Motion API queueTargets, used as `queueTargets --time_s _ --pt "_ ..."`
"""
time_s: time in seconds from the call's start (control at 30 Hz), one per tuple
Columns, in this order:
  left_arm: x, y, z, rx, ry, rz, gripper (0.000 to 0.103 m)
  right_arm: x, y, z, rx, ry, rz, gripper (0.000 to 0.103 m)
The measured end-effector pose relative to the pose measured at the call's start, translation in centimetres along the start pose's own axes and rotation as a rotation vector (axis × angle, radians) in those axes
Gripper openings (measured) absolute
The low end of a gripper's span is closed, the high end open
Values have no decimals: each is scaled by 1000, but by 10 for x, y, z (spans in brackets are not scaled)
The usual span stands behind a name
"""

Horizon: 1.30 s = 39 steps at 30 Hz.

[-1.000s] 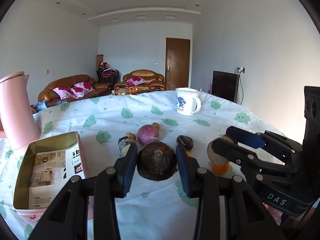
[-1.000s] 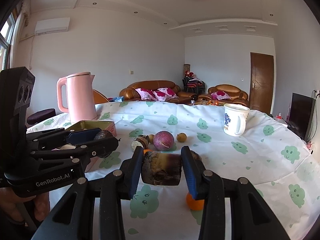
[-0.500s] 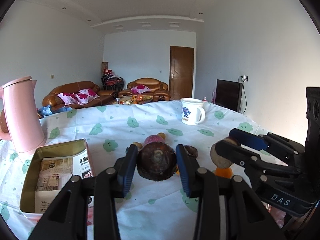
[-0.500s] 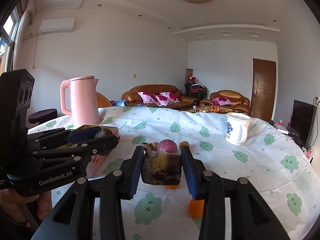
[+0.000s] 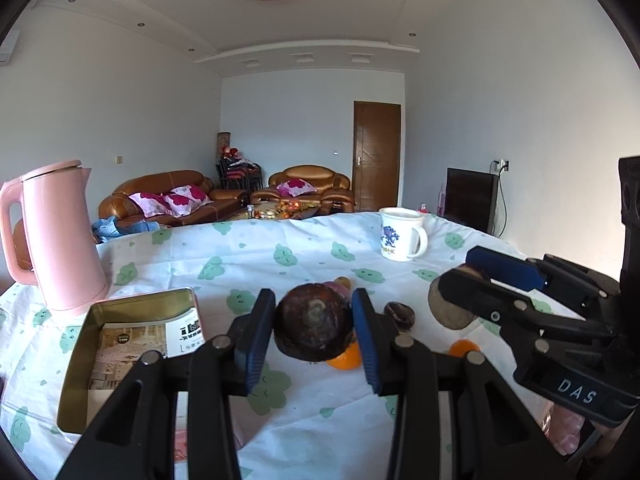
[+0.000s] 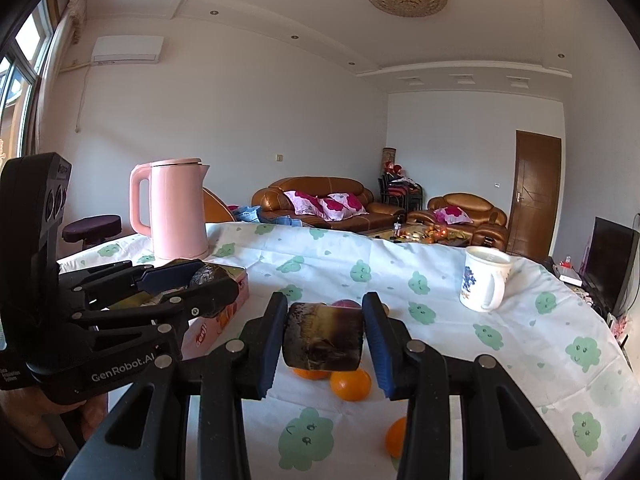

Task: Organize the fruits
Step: 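Lift the cake slice and passion fruit and carry both toward the gold tin, then lower the passion fruit and cake slice into the tin and open both tools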

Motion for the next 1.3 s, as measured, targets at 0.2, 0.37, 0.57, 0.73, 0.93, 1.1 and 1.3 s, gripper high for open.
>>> queueTargets --time_s 0.2,0.37,0.57,0.73,0.93,1.1,1.3 --pt "1 -1 -10 16 -14 2 41 -4 -6 -6 14 -16 3 41" --pt "0 0 -21 35 -34 -11 41 -8 -13 -10 26 -29 5 41" --pt "-4 3 -39 61 -65 -38 41 -17 -26 -15 45 -50 10 41" --pt "-8 7 -58 86 -93 -57 41 -27 -34 -26 61 -76 8 41" --pt "-14 15 -75 106 -126 -97 41 -42 -40 -39 66 -117 -9 41" --pt "-17 20 -87 117 -141 -118 41 -54 -44 -49 71 -142 -25 41" --pt "-19 24 -102 135 -159 -139 41 -67 -50 -66 94 -172 -42 41"
Point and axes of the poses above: each gripper's, at about its wrist camera, not at the fingertips, and x roughly against the way its jaws point, z to its right, y to its underside, the point moved 9 cm from there along -x, roughly the way its jaws point, and after that the axes turned 7 degrees about -z, right-handed, at the moved point
